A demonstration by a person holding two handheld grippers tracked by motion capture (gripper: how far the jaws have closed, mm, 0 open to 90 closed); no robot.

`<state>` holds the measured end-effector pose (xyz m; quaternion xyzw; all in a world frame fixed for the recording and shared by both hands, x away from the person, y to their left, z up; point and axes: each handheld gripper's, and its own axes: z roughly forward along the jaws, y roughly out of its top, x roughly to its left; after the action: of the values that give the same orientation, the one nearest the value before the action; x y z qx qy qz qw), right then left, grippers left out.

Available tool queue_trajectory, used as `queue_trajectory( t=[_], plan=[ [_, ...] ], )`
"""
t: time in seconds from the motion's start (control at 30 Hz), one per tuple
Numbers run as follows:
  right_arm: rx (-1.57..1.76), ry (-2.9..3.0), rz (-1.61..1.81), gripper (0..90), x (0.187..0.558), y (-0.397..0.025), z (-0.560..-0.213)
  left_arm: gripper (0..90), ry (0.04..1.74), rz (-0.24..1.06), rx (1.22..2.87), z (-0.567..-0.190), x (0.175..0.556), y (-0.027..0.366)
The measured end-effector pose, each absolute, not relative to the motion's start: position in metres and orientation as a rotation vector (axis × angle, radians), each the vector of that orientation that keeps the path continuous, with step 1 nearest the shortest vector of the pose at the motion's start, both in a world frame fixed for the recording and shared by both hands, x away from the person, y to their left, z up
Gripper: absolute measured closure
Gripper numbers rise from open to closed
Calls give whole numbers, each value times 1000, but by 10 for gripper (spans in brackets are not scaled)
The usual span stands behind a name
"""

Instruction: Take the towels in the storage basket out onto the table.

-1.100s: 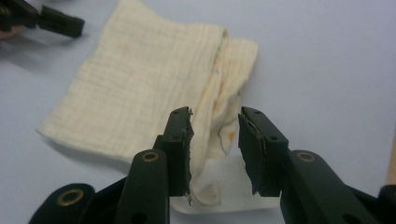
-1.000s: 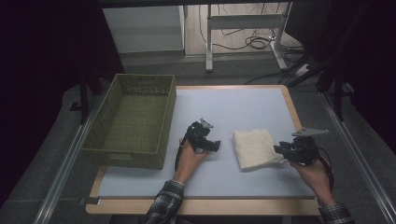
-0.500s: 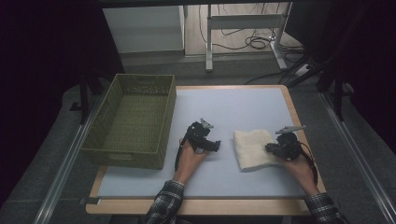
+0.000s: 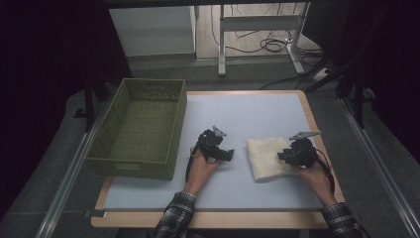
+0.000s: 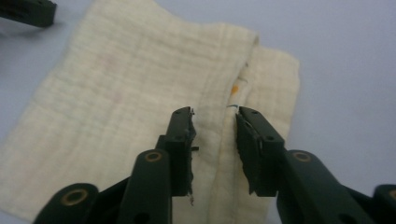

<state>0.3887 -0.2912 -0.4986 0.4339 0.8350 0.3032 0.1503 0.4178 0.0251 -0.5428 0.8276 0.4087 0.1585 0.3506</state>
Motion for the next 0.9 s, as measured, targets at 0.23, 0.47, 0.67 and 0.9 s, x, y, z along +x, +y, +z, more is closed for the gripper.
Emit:
queue_trajectory(
  t=[0.23, 0.47, 0.67, 0.9],
  plan=[
    [1257, 2434, 895, 856, 383, -296, -505, 66, 1058, 413, 2143, -543, 418, 25],
    [1181, 2384, 963, 863, 376, -288, -475, 66, 1055, 416, 2145, -543, 418, 25],
    [1257, 2358, 914, 861, 382, -305, -478, 66, 1056, 417, 2144, -543, 418, 25],
    [1330, 2342, 961, 664, 386, -320, -503, 64, 1062, 402, 2144, -543, 419, 26]
  ],
)
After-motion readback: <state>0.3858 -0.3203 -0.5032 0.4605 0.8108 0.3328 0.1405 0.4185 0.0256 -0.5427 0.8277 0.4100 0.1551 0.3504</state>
